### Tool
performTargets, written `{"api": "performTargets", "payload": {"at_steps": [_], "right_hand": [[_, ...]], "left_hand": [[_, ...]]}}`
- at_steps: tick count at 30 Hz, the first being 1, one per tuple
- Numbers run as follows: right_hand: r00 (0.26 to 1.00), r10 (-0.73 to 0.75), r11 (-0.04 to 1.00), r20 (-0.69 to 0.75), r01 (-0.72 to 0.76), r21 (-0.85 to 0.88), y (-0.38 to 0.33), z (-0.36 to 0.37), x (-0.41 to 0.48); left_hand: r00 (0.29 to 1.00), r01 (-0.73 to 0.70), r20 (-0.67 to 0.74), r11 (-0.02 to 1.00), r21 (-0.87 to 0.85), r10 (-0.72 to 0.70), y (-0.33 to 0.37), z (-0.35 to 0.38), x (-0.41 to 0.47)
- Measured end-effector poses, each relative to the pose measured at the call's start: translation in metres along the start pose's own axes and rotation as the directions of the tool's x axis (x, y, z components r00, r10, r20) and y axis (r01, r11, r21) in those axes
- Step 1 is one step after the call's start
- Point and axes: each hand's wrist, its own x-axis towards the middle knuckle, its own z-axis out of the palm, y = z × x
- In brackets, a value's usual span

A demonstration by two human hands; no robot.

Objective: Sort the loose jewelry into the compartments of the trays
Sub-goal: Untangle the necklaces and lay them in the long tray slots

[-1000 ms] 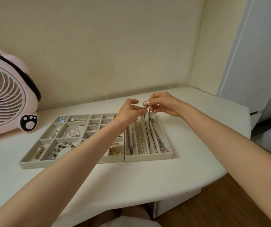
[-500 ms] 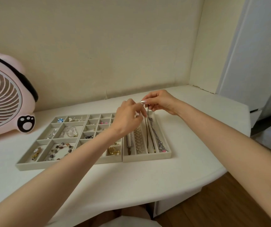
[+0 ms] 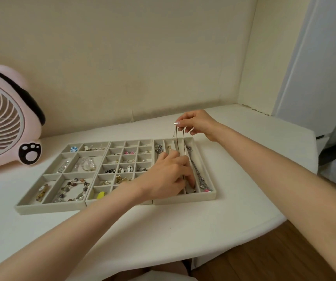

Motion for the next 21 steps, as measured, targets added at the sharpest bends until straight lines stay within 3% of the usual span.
{"api": "performTargets", "payload": {"at_steps": [21], "right_hand": [[1.000, 0.022, 0.998, 0.000, -0.021, -0.055, 0.006, 0.007, 0.014]], "left_hand": [[0.999, -0.042, 0.003, 0.999, 0.014, 0.042, -0.001, 0.002, -0.002]]}}
